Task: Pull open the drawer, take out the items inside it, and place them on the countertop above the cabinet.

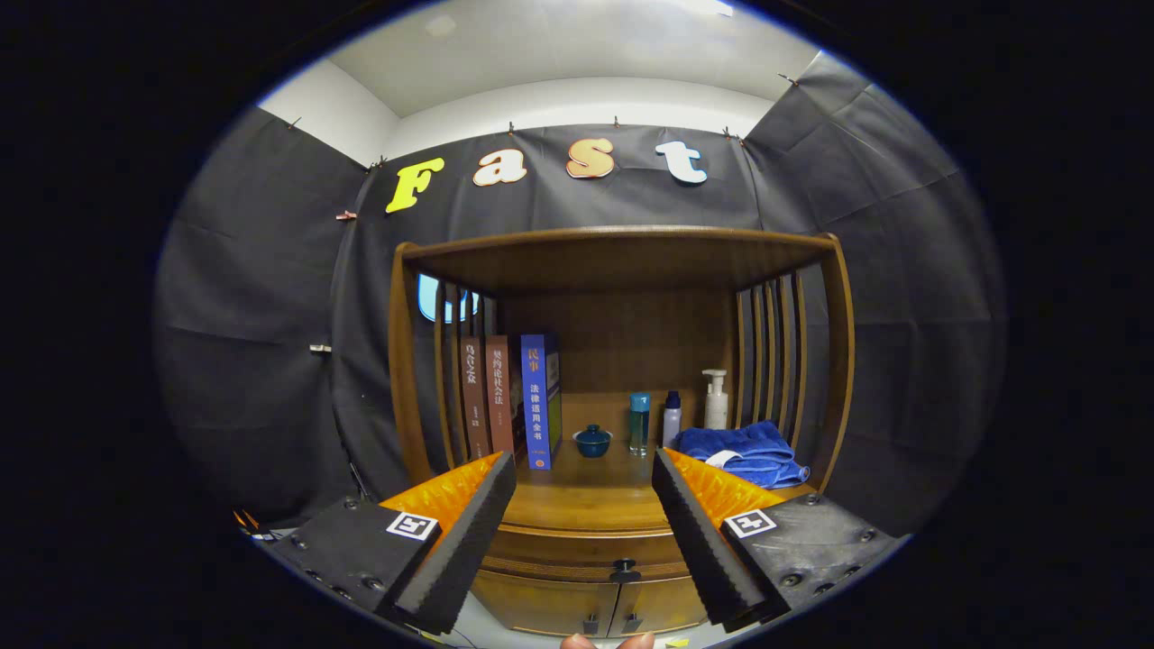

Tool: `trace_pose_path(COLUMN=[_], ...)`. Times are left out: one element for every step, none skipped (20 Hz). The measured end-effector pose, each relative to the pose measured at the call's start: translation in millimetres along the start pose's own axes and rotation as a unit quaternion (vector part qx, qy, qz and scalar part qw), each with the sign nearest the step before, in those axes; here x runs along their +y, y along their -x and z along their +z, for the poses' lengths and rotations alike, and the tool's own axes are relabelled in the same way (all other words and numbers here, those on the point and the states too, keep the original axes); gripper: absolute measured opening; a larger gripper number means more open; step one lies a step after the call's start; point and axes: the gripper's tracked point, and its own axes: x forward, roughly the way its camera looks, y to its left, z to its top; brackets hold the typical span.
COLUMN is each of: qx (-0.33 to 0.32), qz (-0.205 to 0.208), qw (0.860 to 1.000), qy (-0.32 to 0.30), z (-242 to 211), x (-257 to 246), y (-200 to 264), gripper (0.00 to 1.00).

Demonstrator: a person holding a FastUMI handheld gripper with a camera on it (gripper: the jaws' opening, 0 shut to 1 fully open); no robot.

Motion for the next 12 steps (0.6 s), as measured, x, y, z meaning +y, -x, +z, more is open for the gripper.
trace_pose_path(qx=[0.004,0.01,0.014,0.023,0.031,0.037,0.042,0.049,0.059,0.07,0.082,0.091], qz=[-0.005,-0.007,-0.007,-0.006,-0.004,-0.001,-0.001,-0.001,-0.003,-0.006,-0.008,-0.012], qw=[1.0,1.0,1.0,0.999,0.999,0.999,0.999,0.999,0.998,0.997,0.997,0.996], qy=[0.007,0.016,0.021,0.024,0.023,0.022,0.021,0.019,0.014,0.008,0.001,-0.004], z=[-14,-27,-40,-54,-68,-80,-94,-108,-124,-140,-156,-171], x=[-4,-8,-9,-10,-10,-9,-8,-9,-10,-10,-12,-15], y=[-9,-17,-24,-32,-38,-42,-46,-50,-53,-55,-59,-62], gripper=[1.0,1.0,1.0,1.0,1.0,1.0,1.0,1.0,1.0,1.0,1.0,1.0])
